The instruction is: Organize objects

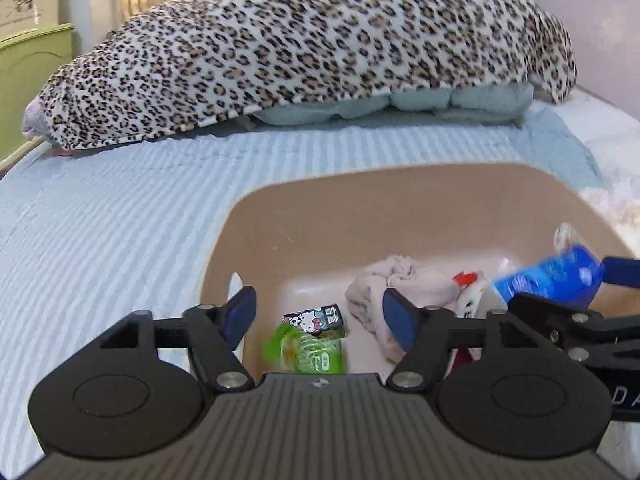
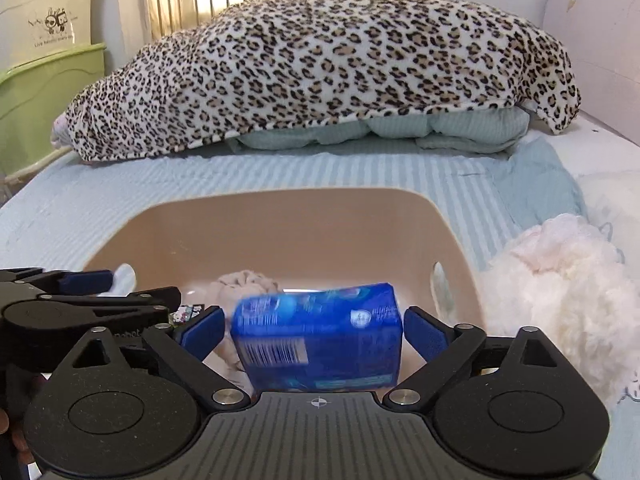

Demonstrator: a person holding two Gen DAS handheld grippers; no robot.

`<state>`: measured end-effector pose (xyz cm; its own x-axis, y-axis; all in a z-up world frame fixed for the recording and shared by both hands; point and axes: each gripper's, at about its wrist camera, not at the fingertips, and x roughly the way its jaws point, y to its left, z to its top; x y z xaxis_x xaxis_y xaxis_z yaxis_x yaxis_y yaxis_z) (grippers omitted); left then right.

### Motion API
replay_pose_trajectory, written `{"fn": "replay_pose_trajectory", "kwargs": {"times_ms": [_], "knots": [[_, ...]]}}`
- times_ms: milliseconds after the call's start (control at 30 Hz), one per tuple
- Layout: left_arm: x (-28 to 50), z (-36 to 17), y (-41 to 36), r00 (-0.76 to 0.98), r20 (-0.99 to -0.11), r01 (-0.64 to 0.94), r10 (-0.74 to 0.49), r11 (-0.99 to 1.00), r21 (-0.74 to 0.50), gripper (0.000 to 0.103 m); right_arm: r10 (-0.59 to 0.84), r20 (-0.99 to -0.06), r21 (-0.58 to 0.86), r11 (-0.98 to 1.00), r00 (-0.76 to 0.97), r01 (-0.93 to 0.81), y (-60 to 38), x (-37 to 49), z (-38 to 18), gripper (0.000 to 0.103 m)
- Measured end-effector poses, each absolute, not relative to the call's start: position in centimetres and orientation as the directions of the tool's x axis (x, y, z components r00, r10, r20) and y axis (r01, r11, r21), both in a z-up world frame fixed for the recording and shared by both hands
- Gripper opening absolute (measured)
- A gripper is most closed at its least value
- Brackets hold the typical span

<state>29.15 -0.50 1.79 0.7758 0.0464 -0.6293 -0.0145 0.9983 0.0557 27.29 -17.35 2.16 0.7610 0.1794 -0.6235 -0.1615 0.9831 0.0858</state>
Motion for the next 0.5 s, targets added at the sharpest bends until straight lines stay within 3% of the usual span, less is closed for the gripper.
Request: {"fn": "replay_pose_trajectory", "kwargs": {"times_ms": [500], "knots": [[24.2,4.9,-0.3,0.774,-0.628,-0.052,0.082,0.996,0.067,0.073,0.168,-0.600,0.102,0.986,0.782,-0.134,-18.8,21.6,6.0,0.103]]}}
